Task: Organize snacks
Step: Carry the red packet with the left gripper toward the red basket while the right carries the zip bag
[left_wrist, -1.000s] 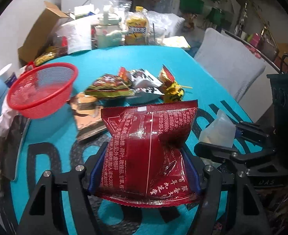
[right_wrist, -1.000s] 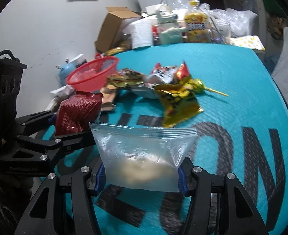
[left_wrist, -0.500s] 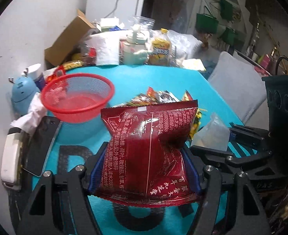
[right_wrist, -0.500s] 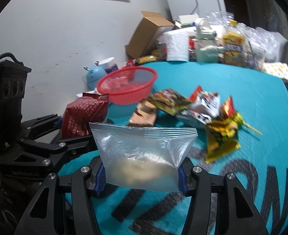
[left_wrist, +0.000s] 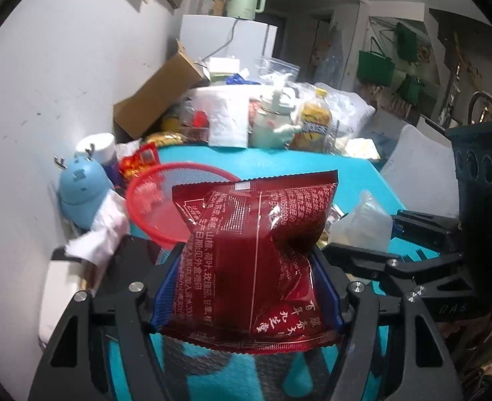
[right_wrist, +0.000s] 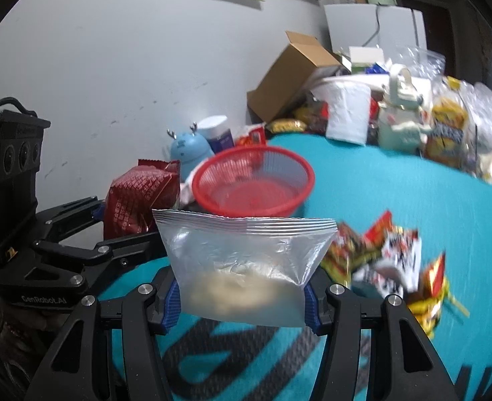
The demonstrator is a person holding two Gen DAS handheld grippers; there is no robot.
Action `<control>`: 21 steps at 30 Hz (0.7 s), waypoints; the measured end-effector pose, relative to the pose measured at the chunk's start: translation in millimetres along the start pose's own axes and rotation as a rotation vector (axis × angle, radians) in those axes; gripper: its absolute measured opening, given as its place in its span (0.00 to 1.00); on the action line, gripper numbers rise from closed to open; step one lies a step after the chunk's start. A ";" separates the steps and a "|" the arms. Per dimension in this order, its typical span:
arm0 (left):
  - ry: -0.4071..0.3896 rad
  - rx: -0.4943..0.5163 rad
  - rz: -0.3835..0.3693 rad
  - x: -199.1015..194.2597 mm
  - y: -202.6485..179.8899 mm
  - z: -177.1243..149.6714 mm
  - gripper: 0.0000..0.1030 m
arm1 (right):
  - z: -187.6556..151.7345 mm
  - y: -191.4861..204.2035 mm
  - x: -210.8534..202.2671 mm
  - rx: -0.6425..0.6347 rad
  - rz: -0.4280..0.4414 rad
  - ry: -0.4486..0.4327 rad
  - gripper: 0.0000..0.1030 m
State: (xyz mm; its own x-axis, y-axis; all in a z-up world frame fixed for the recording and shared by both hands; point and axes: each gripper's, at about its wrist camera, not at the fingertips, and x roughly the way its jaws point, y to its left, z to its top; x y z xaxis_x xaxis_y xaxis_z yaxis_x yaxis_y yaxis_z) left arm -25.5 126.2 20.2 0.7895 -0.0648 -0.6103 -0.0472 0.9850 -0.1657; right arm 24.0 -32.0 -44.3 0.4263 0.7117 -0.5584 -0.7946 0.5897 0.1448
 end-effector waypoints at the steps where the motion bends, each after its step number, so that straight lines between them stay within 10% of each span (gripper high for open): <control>1: -0.006 -0.001 0.005 -0.3 3.4 2.3 0.67 | 5.7 1.1 2.5 -0.008 -0.001 -0.005 0.55; 21: -0.003 0.004 0.100 63.6 58.7 64.6 0.67 | 97.9 -20.3 79.7 -0.084 -0.048 0.005 0.55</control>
State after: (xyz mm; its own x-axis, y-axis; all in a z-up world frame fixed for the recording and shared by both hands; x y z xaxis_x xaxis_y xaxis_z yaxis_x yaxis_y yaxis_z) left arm 61.4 190.2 21.7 0.7825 0.0345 -0.6217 -0.1237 0.9872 -0.1010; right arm 116.3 50.1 -11.8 0.4627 0.6813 -0.5673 -0.8070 0.5885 0.0487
